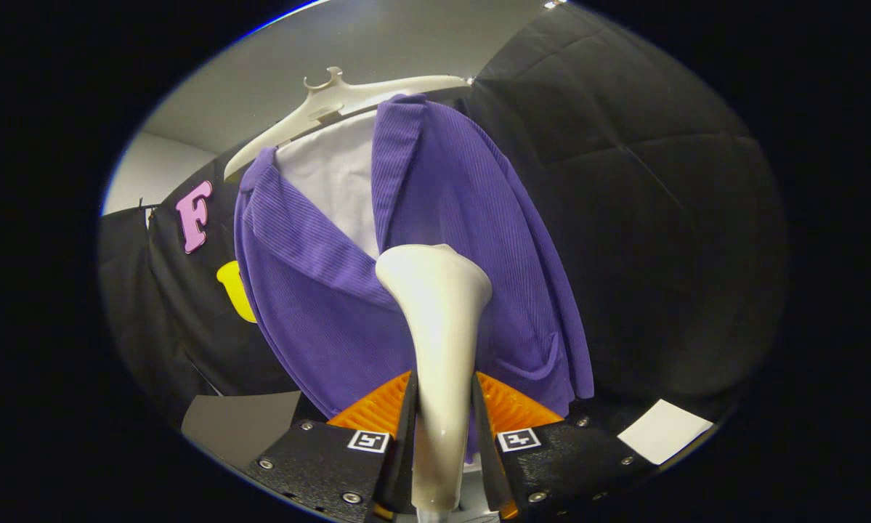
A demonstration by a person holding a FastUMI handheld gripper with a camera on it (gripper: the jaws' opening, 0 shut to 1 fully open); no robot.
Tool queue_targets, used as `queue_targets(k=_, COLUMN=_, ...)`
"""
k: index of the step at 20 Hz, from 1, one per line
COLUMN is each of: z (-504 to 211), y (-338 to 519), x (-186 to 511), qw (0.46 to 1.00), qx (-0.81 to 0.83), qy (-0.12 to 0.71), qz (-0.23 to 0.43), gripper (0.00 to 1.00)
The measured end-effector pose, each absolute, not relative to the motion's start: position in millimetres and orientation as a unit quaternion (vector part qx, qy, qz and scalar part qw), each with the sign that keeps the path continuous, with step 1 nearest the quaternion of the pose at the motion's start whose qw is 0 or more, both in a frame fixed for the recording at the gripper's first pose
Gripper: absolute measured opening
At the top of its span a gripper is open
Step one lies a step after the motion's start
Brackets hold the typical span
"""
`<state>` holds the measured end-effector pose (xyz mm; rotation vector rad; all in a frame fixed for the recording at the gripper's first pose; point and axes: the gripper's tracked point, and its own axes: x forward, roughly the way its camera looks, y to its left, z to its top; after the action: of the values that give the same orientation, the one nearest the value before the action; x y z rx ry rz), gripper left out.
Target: Iron the clothes twice with a garment steamer, once on the left side and once on the right side.
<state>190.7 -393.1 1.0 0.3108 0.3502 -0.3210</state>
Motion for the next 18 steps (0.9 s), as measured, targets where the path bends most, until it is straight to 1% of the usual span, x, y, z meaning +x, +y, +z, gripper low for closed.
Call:
queue_targets(k=9, z=-77, y=-399, x=161, qw=0.94, qx=0.167, qy=0.244, qz=-0.171, gripper=0.4)
queue_targets(k=18, z=-137, y=-385, x=133, qw=0.921, qx=0.176, qy=0.306, qz=-0.162, gripper=0.4)
